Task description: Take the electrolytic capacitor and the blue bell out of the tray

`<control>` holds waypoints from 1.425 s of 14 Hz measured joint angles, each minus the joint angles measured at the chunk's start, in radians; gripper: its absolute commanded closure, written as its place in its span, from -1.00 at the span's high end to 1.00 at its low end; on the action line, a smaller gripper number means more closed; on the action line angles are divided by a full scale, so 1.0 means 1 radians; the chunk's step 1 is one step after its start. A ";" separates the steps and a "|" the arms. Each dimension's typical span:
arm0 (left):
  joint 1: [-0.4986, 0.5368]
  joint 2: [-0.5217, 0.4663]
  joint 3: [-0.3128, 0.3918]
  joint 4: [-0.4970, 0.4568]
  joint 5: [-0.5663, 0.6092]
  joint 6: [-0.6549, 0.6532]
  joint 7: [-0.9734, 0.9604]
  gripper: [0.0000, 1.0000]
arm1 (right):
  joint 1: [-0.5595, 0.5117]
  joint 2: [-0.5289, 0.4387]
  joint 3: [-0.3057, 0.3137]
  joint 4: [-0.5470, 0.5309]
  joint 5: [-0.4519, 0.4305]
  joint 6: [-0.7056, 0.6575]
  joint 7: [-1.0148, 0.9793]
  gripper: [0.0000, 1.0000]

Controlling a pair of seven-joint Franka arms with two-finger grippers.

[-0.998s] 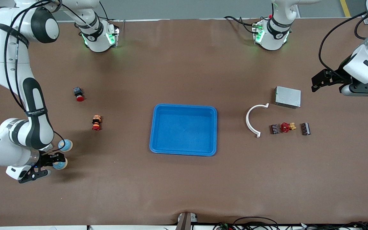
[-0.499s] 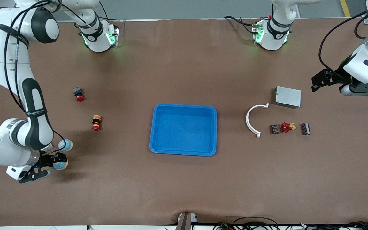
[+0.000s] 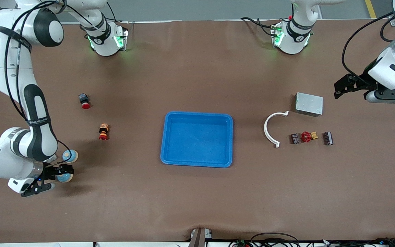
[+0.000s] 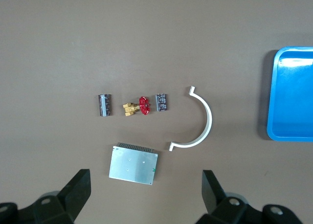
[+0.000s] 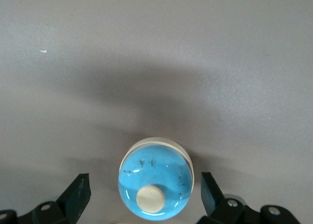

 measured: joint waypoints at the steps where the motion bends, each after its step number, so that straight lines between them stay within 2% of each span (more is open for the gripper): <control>1: 0.000 0.000 0.000 0.000 0.000 0.000 0.000 1.00 | 0.001 -0.004 0.004 0.007 0.001 0.000 0.009 1.00; 9: 0.000 0.002 -0.001 0.004 0.000 -0.001 0.000 1.00 | 0.011 -0.094 0.006 0.022 0.002 -0.115 0.120 1.00; 11: 0.000 0.003 -0.001 0.007 0.000 -0.001 0.000 1.00 | 0.011 -0.136 0.003 0.025 0.001 -0.193 0.172 1.00; 16: -0.001 0.006 -0.002 0.015 0.000 -0.001 0.000 1.00 | 0.041 -0.352 0.005 0.033 -0.063 -0.446 0.286 1.00; 20: -0.001 0.007 -0.002 0.017 0.000 -0.002 0.000 1.00 | 0.064 -0.504 0.006 0.025 -0.116 -0.573 0.368 1.00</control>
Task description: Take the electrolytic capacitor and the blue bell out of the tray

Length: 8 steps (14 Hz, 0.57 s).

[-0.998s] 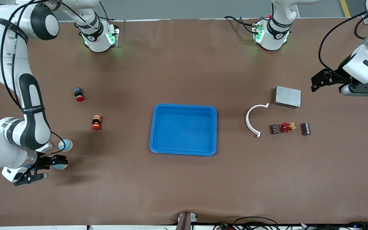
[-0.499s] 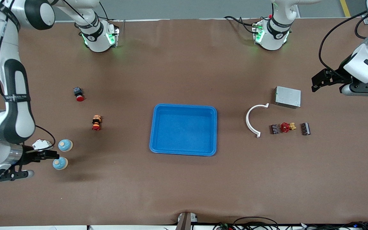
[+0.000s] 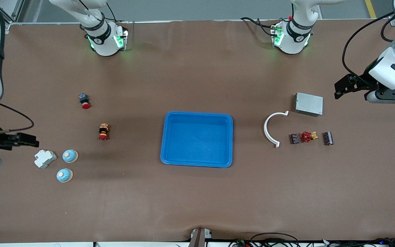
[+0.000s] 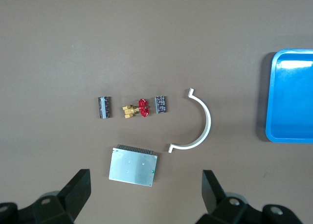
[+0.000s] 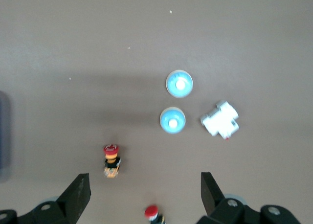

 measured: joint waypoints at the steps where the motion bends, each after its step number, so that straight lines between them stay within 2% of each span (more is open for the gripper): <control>1: 0.000 0.000 0.000 0.000 0.000 0.000 0.000 1.00 | 0.002 -0.027 0.000 -0.005 -0.003 -0.019 0.026 1.00; 4: 0.000 0.000 0.000 0.001 0.000 -0.001 0.000 1.00 | 0.003 -0.094 0.001 -0.044 -0.003 -0.032 0.083 1.00; 8: 0.000 0.001 0.000 0.002 0.000 -0.001 0.000 1.00 | 0.004 -0.207 0.001 -0.153 -0.003 -0.024 0.154 1.00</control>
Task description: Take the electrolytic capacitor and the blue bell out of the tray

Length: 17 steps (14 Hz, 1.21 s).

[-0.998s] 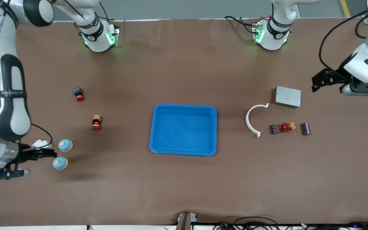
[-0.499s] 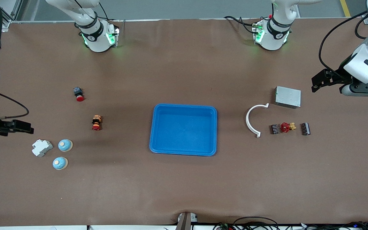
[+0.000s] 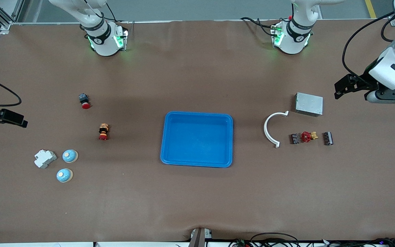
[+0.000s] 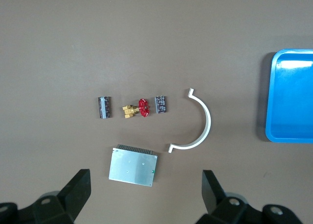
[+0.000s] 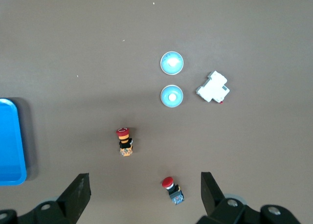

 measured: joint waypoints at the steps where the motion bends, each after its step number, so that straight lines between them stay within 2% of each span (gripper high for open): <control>1: 0.000 0.000 0.000 0.000 0.000 0.000 0.000 1.00 | 0.000 -0.032 -0.001 -0.031 0.000 0.004 0.005 1.00; 6: -0.001 0.000 0.000 0.001 0.000 0.000 0.000 1.00 | -0.003 -0.138 -0.006 -0.115 0.000 0.005 0.006 1.00; 17: -0.001 0.000 0.000 0.001 0.000 0.000 0.000 1.00 | 0.000 -0.207 0.005 -0.123 0.013 -0.128 -0.025 1.00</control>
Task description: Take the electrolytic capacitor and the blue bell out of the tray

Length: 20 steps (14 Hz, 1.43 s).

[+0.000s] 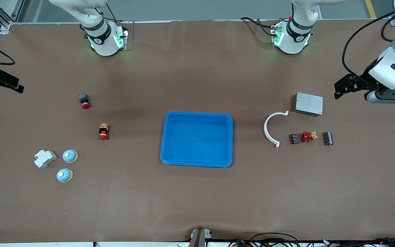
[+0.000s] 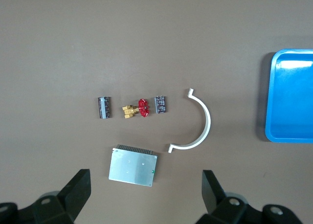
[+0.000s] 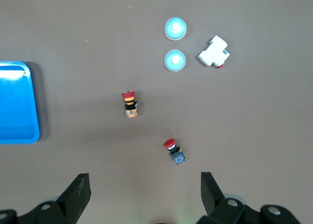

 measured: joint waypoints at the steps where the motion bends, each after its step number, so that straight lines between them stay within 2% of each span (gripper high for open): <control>1: 0.000 0.000 0.000 0.000 0.000 0.000 0.000 1.00 | 0.001 -0.007 0.001 0.000 0.002 -0.005 -0.015 1.00; 20: 0.000 0.000 -0.012 0.000 0.000 0.000 0.000 1.00 | 0.006 -0.045 0.004 -0.007 0.016 0.013 -0.039 1.00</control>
